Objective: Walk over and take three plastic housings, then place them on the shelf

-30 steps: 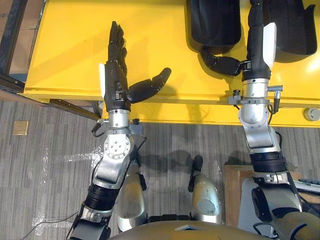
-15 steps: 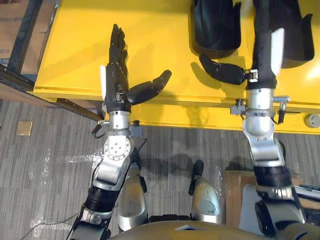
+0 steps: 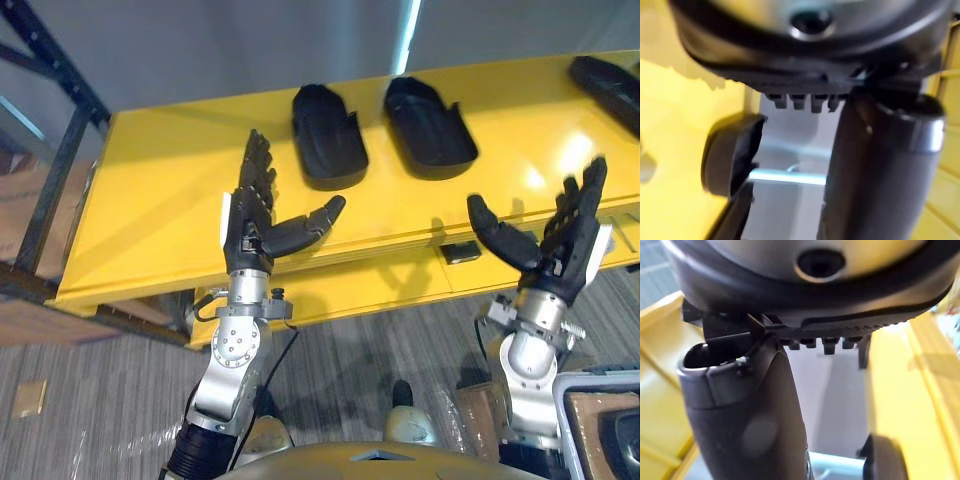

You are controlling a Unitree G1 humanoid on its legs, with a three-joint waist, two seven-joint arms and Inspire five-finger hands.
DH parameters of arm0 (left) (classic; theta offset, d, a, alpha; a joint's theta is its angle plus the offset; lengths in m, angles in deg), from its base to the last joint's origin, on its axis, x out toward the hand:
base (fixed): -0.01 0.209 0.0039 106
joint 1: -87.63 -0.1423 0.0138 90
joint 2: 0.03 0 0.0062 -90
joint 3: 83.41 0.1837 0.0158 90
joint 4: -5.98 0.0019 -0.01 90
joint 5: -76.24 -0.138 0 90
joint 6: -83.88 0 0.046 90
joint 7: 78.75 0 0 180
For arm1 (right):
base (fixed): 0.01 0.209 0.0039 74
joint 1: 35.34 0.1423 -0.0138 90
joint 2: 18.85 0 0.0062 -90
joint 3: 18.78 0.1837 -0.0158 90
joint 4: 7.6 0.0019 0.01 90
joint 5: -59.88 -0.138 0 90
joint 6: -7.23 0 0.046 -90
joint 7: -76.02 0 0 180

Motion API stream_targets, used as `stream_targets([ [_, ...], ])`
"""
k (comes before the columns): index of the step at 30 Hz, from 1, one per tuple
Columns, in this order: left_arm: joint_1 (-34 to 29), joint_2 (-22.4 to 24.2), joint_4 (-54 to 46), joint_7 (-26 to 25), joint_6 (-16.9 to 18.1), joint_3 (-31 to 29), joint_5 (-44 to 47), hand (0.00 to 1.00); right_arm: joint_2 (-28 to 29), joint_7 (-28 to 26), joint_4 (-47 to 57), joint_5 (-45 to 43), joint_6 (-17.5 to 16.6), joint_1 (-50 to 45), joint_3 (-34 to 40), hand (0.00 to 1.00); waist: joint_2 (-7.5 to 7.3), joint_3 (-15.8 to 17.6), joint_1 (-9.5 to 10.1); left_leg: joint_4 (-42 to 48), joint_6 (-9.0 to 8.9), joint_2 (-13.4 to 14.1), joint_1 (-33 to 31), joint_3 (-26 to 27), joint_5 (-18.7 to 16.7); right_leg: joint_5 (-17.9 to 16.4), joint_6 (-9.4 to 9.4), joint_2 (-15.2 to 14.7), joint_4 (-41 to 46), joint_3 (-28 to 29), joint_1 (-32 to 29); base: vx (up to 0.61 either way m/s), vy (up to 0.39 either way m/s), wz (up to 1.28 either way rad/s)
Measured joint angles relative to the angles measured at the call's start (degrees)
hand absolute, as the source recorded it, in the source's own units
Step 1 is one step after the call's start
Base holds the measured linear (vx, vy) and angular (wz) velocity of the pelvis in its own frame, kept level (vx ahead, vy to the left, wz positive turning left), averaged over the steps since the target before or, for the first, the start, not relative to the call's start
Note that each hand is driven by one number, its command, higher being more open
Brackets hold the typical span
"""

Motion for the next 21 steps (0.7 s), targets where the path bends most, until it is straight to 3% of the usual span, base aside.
stream_targets([
  [3, -2.5, 0.0, 0.0, 1.5, 0.7, 0.2, 4.2, 1.00, 1.6, 0.1, 0.0, -0.1, 1.1, -4.9, 1.9, 1.00, 0.09, -1.0, -1.79, 0.0, -0.80, 1.0, 1.9, 4.2, -0.7, 0.4, -0.53, 1.4, -0.7, 3.8, -1.1, 0.00, -0.032, -0.67],
  [7, -4.2, 0.0, 0.4, 1.8, 3.5, 0.7, 8.5, 1.00, 2.2, -1.5, -0.4, -8.2, 1.4, -12.4, 3.7, 1.00, -0.04, -2.2, -4.45, 0.0, -2.39, 3.1, 4.3, 11.4, -1.7, 2.1, -1.10, 4.2, -1.9, 9.4, -3.8, 0.02, -0.044, -0.88],
  [11, -3.7, 0.3, 3.1, 1.1, 6.1, 2.8, 10.5, 1.00, 2.2, -4.6, -8.3, -16.7, 1.3, -14.5, 4.6, 1.00, 0.17, -4.3, -6.45, 0.3, -4.64, 6.0, 7.6, 18.7, -2.4, 3.5, -2.08, 7.7, -2.6, 11.7, -5.6, 0.01, -0.038, -0.87],
  [13, -2.8, 1.0, 5.2, 0.2, 6.0, 4.0, 10.7, 1.00, 2.2, -4.8, -10.9, -18.0, 0.9, -14.5, 4.6, 1.00, 0.84, -4.6, -7.00, 0.3, -4.74, 6.7, 8.2, 20.1, -2.6, 4.1, -2.54, 8.8, -3.4, 12.3, -5.9, 0.01, -0.031, -0.47],
  [15, -1.7, 1.6, 6.9, -0.7, 5.9, 4.0, 11.0, 1.00, 2.1, -5.2, -11.9, -18.5, 0.5, -13.8, 4.4, 1.00, 1.24, -4.7, -7.24, 2.0, -3.91, 6.8, 7.4, 17.8, -4.8, 4.3, -3.08, 9.3, -3.3, 13.1, -6.5, -0.02, -0.005, -0.41],
  [16, -1.8, 1.4, 6.9, -1.7, 5.9, 2.7, 11.2, 1.00, 2.1, -5.8, -11.9, -18.4, 0.0, -12.5, 3.7, 1.00, 1.16, -4.7, -6.24, 5.5, -3.85, 5.6, 5.4, 10.0, -10.4, 4.8, -4.19, 9.6, -3.3, 15.5, -7.3, -0.06, 0.031, -0.73],
  [17, -2.0, 1.4, 6.9, -2.3, 5.9, 1.7, 11.3, 1.00, 1.9, -5.9, -11.9, -18.4, -0.5, -11.7, 3.1, 1.00, 1.18, -4.7, -5.38, 7.4, -3.03, 4.4, 4.5, 5.1, -13.1, 4.8, -4.38, 9.9, -3.3, 16.9, -7.6, -0.08, 0.094, -1.32],
  [18, -2.2, 1.4, 6.9, -4.1, 5.8, -1.3, 11.4, 1.00, 1.2, -6.8, -12.4, -18.5, -1.9, -9.3, 1.9, 1.00, 1.71, -4.8, -3.52, 12.0, -0.13, 1.8, 2.7, -5.1, -19.0, 5.1, -5.02, 10.5, -3.3, 20.2, -8.0, -0.05, 0.110, -1.23],
  [19, -2.2, 1.5, 6.7, -5.3, 5.8, -2.9, 11.3, 1.00, 0.5, -7.7, -13.2, -19.1, -2.6, -7.8, 1.3, 1.00, 2.23, -5.0, -2.87, 14.2, 1.75, 0.6, 1.9, -9.1, -21.6, 5.2, -5.04, 10.8, -3.3, 21.7, -8.1, -0.03, 0.129, -1.06],
  [21, -2.8, 2.0, 5.4, -5.7, 5.8, -5.8, 10.8, 1.00, -1.2, -9.1, -15.1, -20.8, -2.9, -5.4, -0.2, 1.00, 3.45, -5.8, -2.68, 16.1, 2.46, -0.2, 0.8, -12.0, -23.6, 5.6, -4.44, 10.7, -3.3, 22.6, -8.7, 0.02, 0.131, -0.37],
])
